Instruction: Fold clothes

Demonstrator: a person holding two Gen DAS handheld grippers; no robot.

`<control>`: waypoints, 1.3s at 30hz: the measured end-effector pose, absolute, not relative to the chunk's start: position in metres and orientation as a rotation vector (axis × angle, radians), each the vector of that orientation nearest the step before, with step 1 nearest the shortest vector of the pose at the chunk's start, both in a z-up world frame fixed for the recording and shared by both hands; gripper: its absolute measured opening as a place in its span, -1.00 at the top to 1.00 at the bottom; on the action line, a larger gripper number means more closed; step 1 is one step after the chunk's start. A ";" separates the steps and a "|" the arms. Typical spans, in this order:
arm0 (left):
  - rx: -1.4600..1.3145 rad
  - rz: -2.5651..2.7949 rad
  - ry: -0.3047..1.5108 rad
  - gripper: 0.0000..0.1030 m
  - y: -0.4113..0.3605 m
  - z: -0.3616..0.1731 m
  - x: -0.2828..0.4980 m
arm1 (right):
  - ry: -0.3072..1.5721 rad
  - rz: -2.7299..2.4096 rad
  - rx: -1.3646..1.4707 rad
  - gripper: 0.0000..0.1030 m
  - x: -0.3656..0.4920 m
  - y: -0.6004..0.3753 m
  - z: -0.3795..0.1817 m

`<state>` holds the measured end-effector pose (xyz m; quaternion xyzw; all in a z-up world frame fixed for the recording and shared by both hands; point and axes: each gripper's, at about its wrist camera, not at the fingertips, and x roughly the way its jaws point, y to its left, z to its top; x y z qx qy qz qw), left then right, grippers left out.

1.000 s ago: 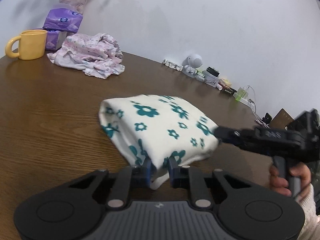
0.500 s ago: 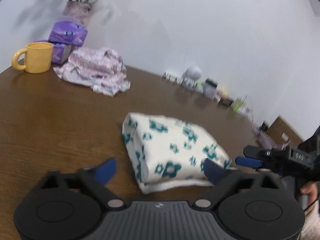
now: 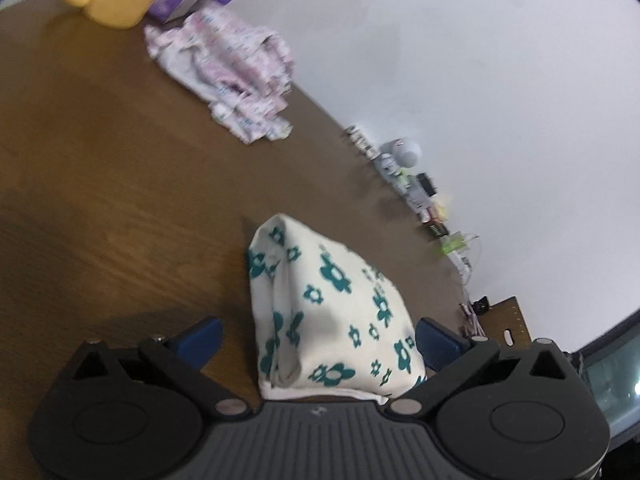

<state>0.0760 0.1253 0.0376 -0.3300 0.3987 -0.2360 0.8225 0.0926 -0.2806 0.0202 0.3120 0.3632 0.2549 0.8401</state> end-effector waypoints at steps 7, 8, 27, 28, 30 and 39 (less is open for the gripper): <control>-0.586 -0.438 0.717 -1.00 0.127 0.051 0.072 | 0.834 0.506 0.553 -0.99 0.099 -0.269 0.024; -0.540 -0.424 0.704 -1.00 0.124 0.053 0.072 | 0.830 0.498 0.549 -0.99 0.099 -0.269 0.024; -0.369 -0.454 0.745 -1.00 0.106 0.060 0.077 | 0.805 0.575 0.524 -0.99 0.108 -0.266 0.022; -0.359 -0.450 0.750 -1.00 0.104 0.060 0.078 | 0.808 0.577 0.519 -0.99 0.108 -0.266 0.022; -0.339 -0.443 0.755 -1.00 0.102 0.060 0.078 | 0.820 0.576 0.519 -0.99 0.110 -0.265 0.021; -0.395 -0.531 0.825 -1.00 0.101 0.048 0.091 | 0.860 0.573 0.547 -0.99 0.118 -0.265 0.014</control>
